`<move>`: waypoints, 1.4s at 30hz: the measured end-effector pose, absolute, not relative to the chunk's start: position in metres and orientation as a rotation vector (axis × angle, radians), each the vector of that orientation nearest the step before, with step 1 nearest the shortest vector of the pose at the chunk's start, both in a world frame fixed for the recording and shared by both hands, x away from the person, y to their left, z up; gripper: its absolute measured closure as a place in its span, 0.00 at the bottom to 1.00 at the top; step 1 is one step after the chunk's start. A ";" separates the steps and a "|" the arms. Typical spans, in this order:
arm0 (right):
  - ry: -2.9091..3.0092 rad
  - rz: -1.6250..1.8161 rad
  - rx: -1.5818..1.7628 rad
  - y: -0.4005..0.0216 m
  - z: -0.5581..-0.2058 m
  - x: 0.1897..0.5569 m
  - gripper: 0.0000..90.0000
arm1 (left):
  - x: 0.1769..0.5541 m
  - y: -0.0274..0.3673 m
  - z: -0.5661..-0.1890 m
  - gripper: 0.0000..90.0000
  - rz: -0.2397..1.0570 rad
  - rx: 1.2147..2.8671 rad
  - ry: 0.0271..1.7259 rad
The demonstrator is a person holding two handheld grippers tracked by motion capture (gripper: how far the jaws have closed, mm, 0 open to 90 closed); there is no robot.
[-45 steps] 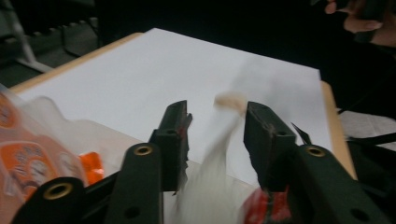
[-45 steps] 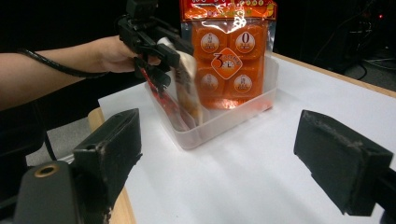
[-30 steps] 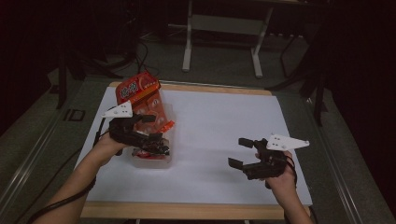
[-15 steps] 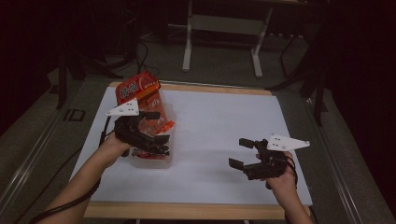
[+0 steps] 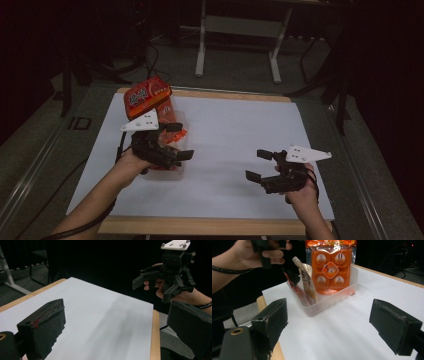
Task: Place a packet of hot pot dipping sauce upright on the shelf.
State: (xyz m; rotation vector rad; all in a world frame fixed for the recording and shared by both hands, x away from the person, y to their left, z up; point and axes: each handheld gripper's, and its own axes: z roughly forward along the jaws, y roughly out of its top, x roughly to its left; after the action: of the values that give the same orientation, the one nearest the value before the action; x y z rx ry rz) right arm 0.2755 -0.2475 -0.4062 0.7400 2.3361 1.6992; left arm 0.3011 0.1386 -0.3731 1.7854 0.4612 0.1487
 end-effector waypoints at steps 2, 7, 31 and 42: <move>2.336 1.695 0.752 -0.249 -0.409 0.275 0.16 | 0.293 0.131 -0.373 0.03 0.146 1.793 0.450; 2.333 1.686 0.763 -0.251 -0.413 0.274 0.16 | 0.282 0.120 -0.377 0.03 0.122 1.800 0.437; 2.346 1.635 0.799 -0.254 -0.440 0.274 0.16 | 0.244 0.089 -0.428 0.03 0.043 1.857 0.356; 2.358 1.615 0.807 -0.254 -0.448 0.277 0.16 | 0.240 0.088 -0.457 0.03 0.041 1.866 0.365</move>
State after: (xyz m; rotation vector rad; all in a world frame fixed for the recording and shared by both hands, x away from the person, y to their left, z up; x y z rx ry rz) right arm 0.2766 -0.2535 -0.4478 0.8069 2.3582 1.6145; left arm 0.2396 0.0883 -0.4567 1.8661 0.3647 0.0407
